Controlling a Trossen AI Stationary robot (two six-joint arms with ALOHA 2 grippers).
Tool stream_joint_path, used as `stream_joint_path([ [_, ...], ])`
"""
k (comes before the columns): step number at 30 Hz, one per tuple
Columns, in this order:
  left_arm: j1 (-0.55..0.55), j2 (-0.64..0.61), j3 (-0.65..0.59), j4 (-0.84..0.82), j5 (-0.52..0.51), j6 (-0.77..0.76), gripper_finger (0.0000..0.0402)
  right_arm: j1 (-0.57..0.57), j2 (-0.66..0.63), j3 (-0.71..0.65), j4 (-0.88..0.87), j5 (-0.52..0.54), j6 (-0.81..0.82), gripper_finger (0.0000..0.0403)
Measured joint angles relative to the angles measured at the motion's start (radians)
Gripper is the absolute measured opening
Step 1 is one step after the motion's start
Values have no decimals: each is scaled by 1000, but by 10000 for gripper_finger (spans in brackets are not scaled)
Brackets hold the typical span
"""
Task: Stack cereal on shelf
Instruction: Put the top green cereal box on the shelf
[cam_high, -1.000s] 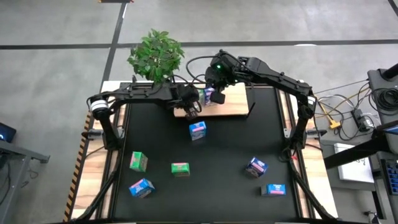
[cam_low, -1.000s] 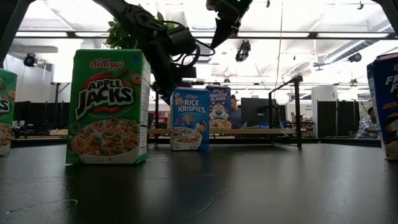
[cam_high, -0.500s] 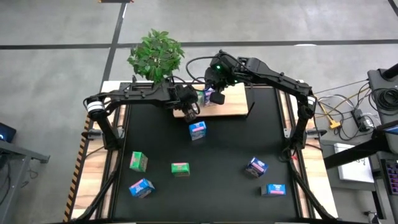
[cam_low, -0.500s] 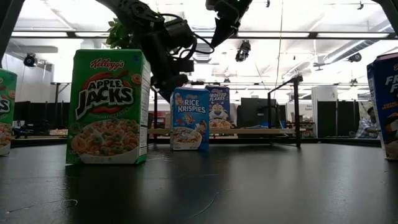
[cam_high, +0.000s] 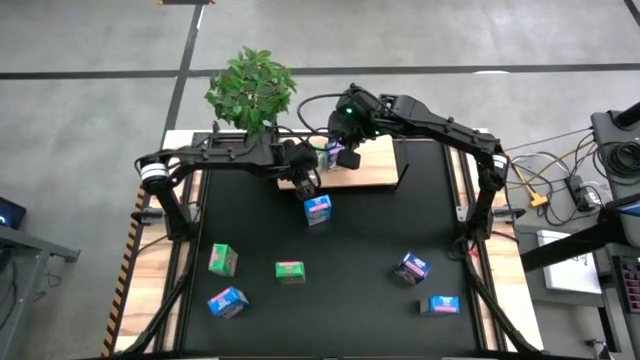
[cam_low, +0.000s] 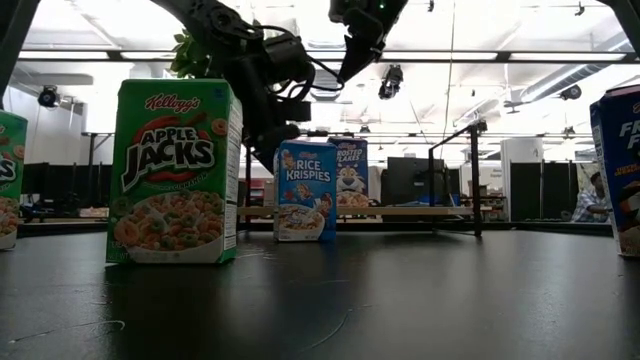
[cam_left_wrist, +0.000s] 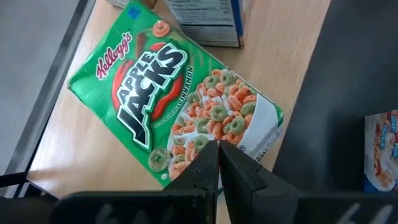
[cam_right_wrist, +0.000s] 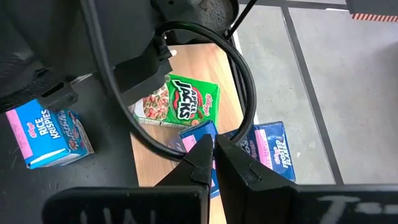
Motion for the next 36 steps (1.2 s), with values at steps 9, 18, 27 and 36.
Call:
stream_joint_path([
  [9, -33, -8, -3, 22, 3, 1, 0, 0, 0, -33, 24, -3, 8, 9],
  [18, -53, -18, -16, 43, 4, -21, 0, 0, 0, -34, 24, -3, 8, 9],
  [27, -102, -31, -108, 193, -11, -66, 0, -2, 0, -35, 19, 7, 8, 9],
  [36, -168, -48, -153, 244, -106, -72, 0, 0, 0, -35, 32, 1, 8, 9],
])
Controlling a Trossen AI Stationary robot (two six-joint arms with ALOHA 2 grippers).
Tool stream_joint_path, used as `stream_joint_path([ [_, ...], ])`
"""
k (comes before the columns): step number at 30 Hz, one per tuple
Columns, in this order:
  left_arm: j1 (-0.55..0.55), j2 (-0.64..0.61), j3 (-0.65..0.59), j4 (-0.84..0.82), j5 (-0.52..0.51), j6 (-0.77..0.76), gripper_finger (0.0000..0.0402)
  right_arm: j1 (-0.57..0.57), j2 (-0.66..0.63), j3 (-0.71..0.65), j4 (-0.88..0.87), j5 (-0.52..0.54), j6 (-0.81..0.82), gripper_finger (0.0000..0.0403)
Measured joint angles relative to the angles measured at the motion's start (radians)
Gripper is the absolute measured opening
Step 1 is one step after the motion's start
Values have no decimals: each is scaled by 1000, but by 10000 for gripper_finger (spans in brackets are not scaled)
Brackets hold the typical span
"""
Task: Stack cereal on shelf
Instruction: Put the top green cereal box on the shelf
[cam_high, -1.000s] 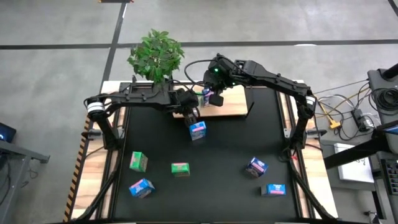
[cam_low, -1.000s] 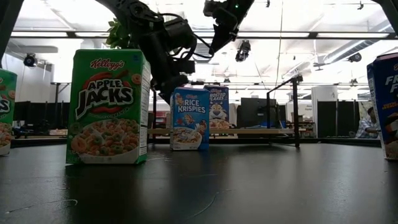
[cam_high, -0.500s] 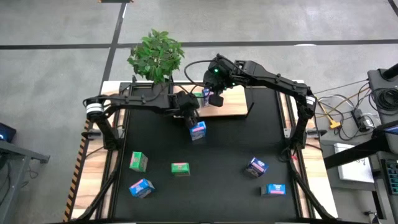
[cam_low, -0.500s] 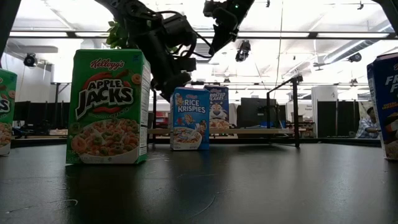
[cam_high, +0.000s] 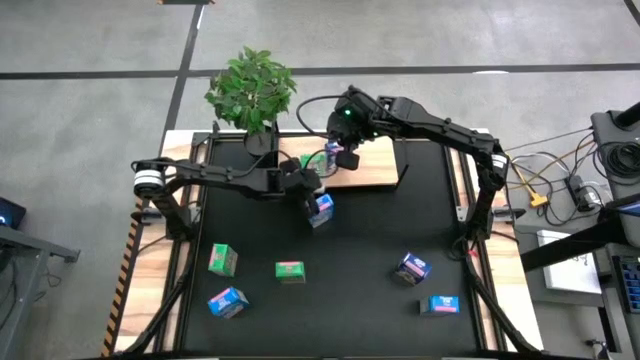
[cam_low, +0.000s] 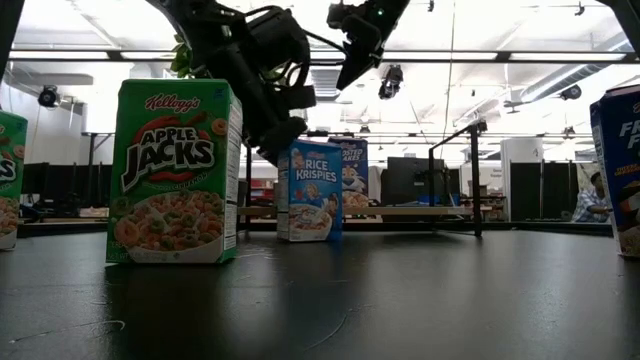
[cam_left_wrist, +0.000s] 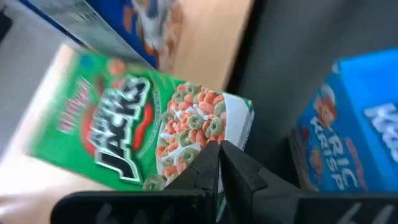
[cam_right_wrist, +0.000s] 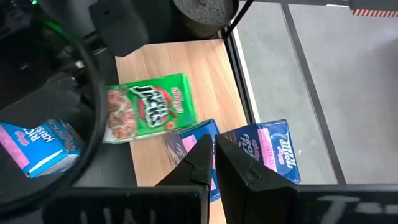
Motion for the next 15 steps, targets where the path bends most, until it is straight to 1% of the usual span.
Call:
stream_joint_path([
  [6, -14, 0, -48, 23, 42, -72, 0, 0, 0, 0, 19, -1, 0, 9],
  [15, -67, 0, -116, 135, 49, -82, 0, 2, 0, -10, 51, -3, 17, 9],
])
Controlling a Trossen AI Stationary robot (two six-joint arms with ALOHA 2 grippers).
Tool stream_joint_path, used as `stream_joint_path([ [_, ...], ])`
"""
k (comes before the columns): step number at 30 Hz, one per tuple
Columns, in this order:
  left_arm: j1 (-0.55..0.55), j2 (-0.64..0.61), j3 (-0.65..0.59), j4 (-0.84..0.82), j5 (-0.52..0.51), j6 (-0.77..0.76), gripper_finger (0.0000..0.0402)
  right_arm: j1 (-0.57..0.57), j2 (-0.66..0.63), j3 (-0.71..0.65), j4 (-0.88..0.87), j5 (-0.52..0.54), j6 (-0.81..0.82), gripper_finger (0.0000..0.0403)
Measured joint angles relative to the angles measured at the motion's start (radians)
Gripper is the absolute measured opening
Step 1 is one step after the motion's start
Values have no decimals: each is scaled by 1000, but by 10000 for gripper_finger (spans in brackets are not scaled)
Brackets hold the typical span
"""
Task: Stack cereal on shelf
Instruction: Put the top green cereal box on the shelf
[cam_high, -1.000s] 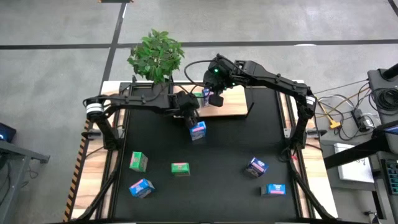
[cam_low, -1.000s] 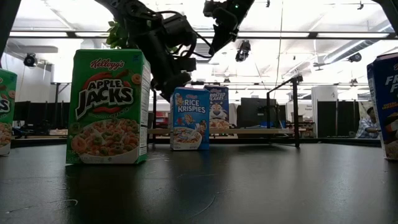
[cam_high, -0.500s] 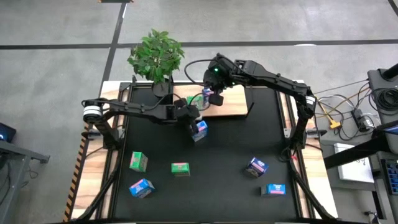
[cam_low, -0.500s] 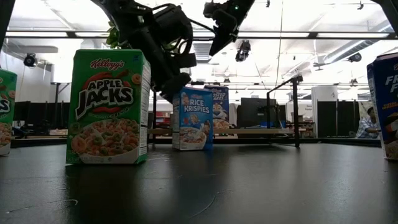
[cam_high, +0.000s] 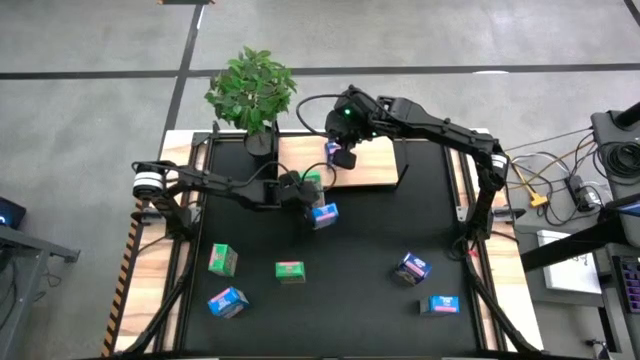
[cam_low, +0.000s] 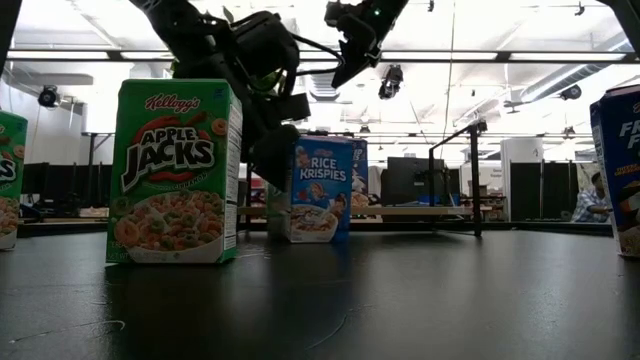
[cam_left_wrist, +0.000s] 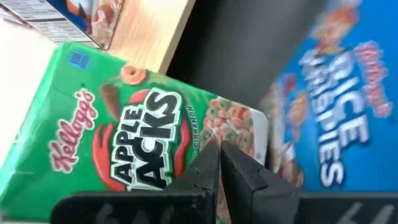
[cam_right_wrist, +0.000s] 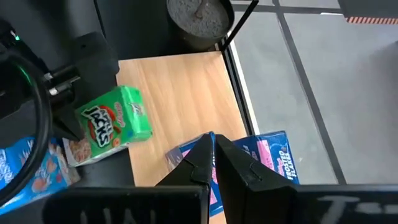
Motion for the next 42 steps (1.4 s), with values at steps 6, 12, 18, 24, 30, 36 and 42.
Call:
stream_joint_path([
  [6, -8, -23, -9, -2, -2, 15, 0, 17, 0, -19, -1, -2, 22, 9],
  [12, -28, -138, -29, -29, -52, 104, 0, 54, 0, -64, -2, -1, 35, 9],
  [18, -49, -332, -106, -26, -47, 226, 0, 108, -2, -134, -1, -1, 69, 9],
  [24, -43, -475, -243, 77, -20, 278, 0, 182, -5, -245, 94, -1, 111, 9],
  [30, -43, -513, -350, 180, -1, 275, 0, 207, -5, -355, 315, 9, 100, 9],
  [36, -43, -496, -460, 350, 0, 239, 2, 188, 27, -321, 366, 11, 90, 9],
  [42, -39, -496, -520, 426, 0, 144, 39, 179, 78, -254, 341, 10, 54, 9],
])
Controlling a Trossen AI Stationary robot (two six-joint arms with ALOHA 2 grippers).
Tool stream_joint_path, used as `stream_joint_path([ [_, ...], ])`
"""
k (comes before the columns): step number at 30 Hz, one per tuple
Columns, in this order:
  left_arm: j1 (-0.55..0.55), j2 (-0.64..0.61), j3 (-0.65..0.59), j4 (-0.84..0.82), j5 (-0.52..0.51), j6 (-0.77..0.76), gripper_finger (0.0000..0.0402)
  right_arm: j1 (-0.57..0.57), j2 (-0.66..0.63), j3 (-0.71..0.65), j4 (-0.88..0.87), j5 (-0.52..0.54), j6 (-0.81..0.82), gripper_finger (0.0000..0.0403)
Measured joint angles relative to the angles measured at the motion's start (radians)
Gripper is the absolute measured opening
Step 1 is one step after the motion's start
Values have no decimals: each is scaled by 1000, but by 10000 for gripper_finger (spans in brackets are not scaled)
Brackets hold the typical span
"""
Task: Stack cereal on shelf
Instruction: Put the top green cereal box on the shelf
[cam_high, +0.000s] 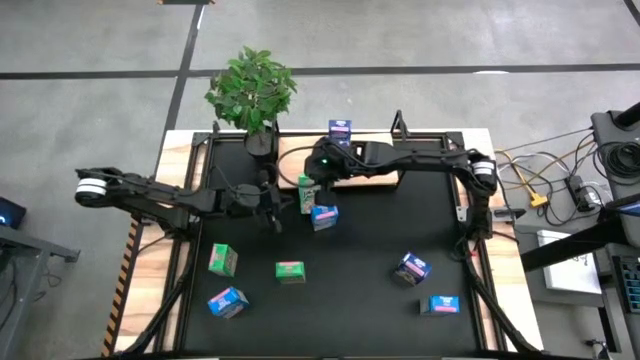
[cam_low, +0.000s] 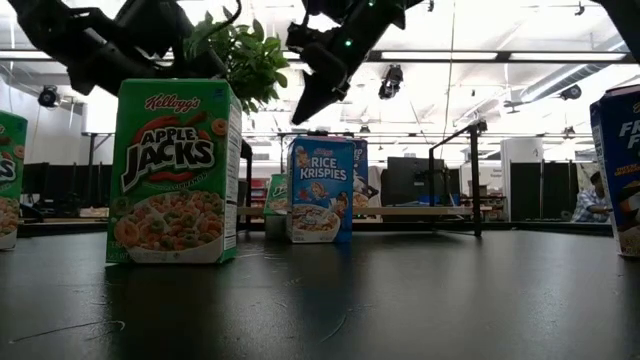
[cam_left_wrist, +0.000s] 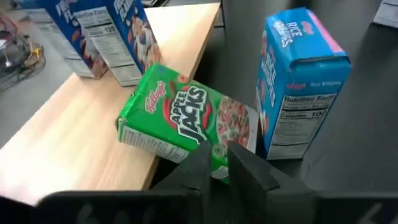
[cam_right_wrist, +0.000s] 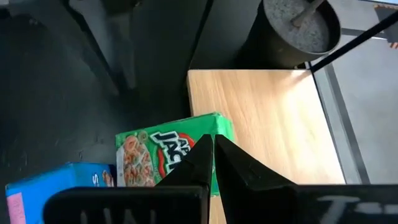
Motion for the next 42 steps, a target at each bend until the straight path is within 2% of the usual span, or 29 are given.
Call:
stream_joint_path([
  [7, 0, 32, -45, 78, 0, -112, 133, 4, 9, 32, -50, -1, -30, 9],
  [13, 0, 155, -61, 188, 0, -178, 215, 6, 9, 25, -78, -3, -30, 9],
  [17, 1, 249, -59, 249, -13, -200, 247, 15, 11, 15, -98, -2, -29, 9],
  [23, 14, 359, -49, 379, 6, -228, 250, 20, 7, 11, -119, -3, -19, 9],
  [30, 51, 428, -51, 433, 31, -380, 256, 21, 7, 10, -123, -1, -15, 9],
  [37, 60, 491, -55, 548, 99, -363, 264, 21, 7, -1, -118, -1, -18, 9],
  [42, 63, 557, -55, 636, 112, -341, 250, 21, 7, -12, -118, -1, -21, 9],
])
